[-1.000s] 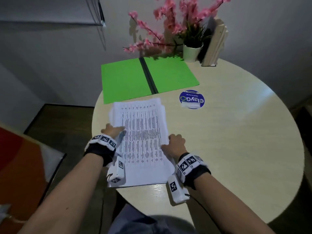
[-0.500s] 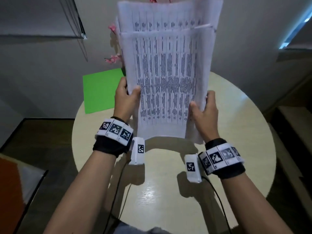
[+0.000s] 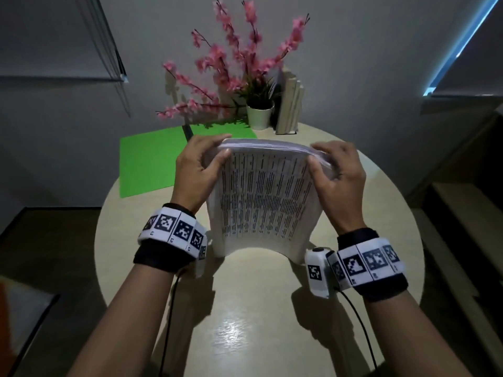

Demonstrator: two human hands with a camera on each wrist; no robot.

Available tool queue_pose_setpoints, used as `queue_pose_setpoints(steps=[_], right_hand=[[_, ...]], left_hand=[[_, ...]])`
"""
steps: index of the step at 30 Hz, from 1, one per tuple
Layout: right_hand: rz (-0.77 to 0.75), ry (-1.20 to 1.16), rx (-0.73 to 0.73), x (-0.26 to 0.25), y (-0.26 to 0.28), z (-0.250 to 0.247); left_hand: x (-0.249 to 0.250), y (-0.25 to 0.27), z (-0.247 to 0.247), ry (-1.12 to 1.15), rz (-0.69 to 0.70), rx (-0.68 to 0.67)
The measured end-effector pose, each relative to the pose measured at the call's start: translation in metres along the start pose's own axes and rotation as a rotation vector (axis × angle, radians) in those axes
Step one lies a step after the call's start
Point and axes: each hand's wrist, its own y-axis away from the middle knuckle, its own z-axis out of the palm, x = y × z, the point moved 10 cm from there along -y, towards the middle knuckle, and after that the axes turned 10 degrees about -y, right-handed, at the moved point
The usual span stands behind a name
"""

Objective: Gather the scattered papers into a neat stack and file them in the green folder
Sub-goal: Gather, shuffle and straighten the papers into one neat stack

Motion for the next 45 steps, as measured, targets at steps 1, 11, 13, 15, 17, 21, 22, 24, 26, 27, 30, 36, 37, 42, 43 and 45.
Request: queue_pose_setpoints(steps=[1,11,13,15,17,21,22,24,26,27,30,36,37,42,43,45], right_hand=[[0.050,-0.051,0.022,0.006,0.002,-0.004],[0.545,-0.326,-0.106,0.075,0.060,0.031],[0.434,-0.365,-0.038,0.063,0.046,0.021],[0.203,-0.283,0.015,0.035,0.025,0.007],[-0.023,-0.088,-0.023,0.003,0.006,0.005],[-0.151,0.197,-0.215,-0.018,-0.007,0.019],[-0.127,0.216,-0.238,-0.014,-0.007,0.020],[-0.097,0.183,-0.221,-0.007,-0.009,0.014],[-0.093,0.086,-0.179,-0.007,-0.009,0.008],[-0.079,0.040,-0.153,-0.004,-0.007,0.007],[0.273,-0.282,-0.111,0.044,0.010,0.015],[0.561,-0.436,-0.055,0.067,0.021,0.022],[0.507,-0.492,-0.028,0.056,0.010,0.015],[0.384,-0.590,-0.073,0.040,-0.003,0.011],[0.433,-0.549,-0.094,0.050,0.008,0.017],[0.563,-0.486,-0.104,0.074,0.031,0.027]], left_hand=[[-0.001,0.003,-0.001,-0.016,-0.003,0.011],[-0.002,0.017,0.010,0.083,-0.085,0.083],[0.007,0.005,0.004,0.031,0.000,0.074],[0.014,-0.003,0.000,-0.069,0.060,0.047],[0.019,-0.005,-0.002,-0.154,0.110,0.036],[0.020,0.006,-0.010,-0.255,0.210,0.075],[0.017,0.008,-0.014,-0.245,0.206,0.102],[0.011,0.013,-0.025,-0.207,0.181,0.172],[0.005,0.014,-0.030,-0.160,0.097,0.213],[-0.004,0.014,-0.025,-0.100,0.007,0.181],[-0.037,0.024,0.022,0.203,-0.365,-0.110],[-0.032,0.006,0.024,0.465,-0.418,-0.046],[-0.024,-0.004,0.017,0.537,-0.369,-0.025],[-0.014,-0.015,0.020,0.708,-0.260,-0.202],[-0.021,-0.007,0.032,0.675,-0.299,-0.263],[-0.044,0.012,0.060,0.556,-0.416,-0.367]])
